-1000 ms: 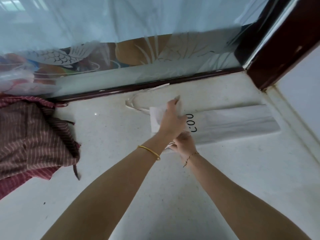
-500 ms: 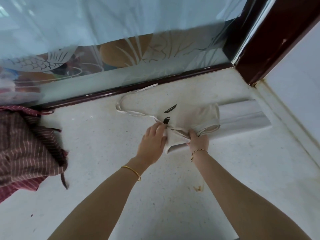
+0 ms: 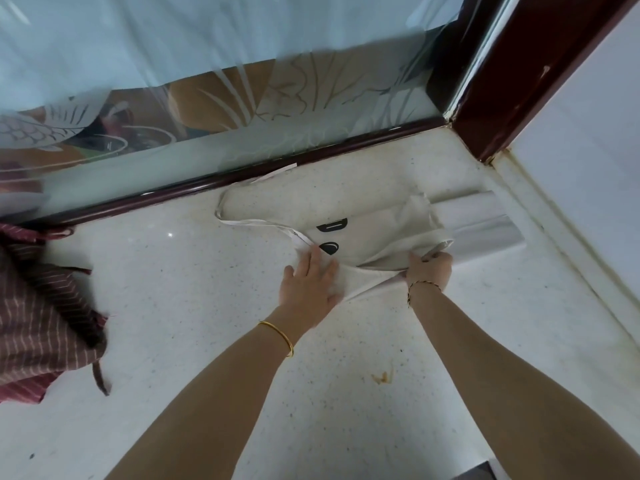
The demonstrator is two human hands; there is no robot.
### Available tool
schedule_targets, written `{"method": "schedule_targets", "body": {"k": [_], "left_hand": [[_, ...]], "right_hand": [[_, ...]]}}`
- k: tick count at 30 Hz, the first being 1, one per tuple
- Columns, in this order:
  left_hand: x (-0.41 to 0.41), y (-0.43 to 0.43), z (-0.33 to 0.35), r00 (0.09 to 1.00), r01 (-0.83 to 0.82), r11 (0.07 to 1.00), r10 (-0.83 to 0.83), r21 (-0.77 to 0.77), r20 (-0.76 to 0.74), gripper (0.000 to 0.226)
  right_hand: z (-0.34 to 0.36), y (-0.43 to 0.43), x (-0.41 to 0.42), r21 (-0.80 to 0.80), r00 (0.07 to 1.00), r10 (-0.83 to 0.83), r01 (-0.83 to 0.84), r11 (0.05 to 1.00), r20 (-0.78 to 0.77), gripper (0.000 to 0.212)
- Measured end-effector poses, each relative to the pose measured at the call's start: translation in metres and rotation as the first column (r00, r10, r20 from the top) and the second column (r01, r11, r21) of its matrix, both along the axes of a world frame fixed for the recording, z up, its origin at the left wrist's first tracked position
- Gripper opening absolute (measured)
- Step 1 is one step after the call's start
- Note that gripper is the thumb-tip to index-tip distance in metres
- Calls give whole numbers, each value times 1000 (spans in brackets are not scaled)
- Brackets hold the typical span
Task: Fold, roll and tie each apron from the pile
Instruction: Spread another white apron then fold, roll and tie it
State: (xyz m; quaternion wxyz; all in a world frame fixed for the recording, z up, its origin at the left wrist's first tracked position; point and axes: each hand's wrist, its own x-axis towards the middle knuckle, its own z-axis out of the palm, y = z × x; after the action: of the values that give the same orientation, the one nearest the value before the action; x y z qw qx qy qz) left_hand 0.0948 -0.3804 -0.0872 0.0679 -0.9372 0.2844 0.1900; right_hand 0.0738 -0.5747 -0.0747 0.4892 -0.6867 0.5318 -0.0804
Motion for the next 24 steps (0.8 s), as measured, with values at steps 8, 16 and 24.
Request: {"method": "schedule_targets", "body": {"k": [8,16,24], "left_hand": [[12,5,11,998,64,992,-66,110,17,74],[20,41,31,990,79,964,-105,254,92,71],[-32,23,25,935,-348,916,355,-202,-1,34]], "right_hand": [[3,-10,-9,-472,516,459,-854,217,-723,46],[18,26,-36,-153,255,693,-966,206,-674,33],[16,71,-77,174,459,782,-806,567,-422,18]]}}
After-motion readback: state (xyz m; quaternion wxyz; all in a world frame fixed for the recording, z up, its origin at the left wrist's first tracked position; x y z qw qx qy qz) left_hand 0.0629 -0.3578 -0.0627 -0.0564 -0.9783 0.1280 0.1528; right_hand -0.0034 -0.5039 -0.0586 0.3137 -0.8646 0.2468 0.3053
